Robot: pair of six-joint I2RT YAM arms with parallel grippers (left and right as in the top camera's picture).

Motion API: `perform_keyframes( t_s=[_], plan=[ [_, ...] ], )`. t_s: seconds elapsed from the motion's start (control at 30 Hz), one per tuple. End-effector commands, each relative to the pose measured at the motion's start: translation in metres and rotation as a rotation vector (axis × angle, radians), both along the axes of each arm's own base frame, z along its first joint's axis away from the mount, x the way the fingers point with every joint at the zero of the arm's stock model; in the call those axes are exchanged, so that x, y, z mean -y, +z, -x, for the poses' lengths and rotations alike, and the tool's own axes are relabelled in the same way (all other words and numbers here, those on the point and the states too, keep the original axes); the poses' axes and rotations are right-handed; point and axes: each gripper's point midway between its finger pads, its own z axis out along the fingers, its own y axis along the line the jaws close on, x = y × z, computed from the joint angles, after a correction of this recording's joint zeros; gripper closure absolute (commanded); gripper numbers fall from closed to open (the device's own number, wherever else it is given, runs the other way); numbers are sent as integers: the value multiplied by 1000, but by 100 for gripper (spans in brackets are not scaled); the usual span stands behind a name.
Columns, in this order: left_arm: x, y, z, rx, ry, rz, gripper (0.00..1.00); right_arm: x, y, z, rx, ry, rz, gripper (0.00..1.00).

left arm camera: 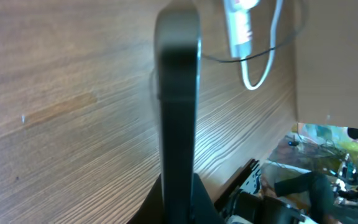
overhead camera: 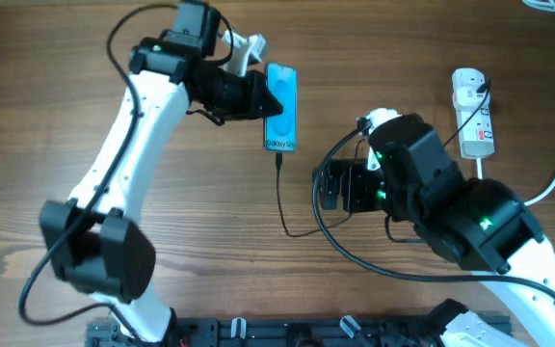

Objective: Plug charger to phone and switch on socket
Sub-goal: 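Release the plug and pull the right gripper back, then lower the phone flat onto the table and open the left gripper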

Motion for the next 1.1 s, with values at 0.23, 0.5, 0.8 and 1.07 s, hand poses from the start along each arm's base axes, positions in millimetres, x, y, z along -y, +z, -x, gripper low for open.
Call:
perform_keyframes(
  t_s=[0.23, 0.5, 0.8, 1.07],
  plan=[
    [5, -74, -11, -157, 7, -36, 96, -10, -27, -23, -63, -31, 60, 0],
    [11, -93, -13, -202, 18, -49, 96, -16, -36, -31, -73, -31, 69, 0],
    [22, -118, -8, -214, -14, -107, 96, -17, -35, -32, -71, -31, 67, 0],
    [19, -130, -3, -226, -12, -122, 95, -12, -35, -34, -66, -47, 76, 0]
  ],
)
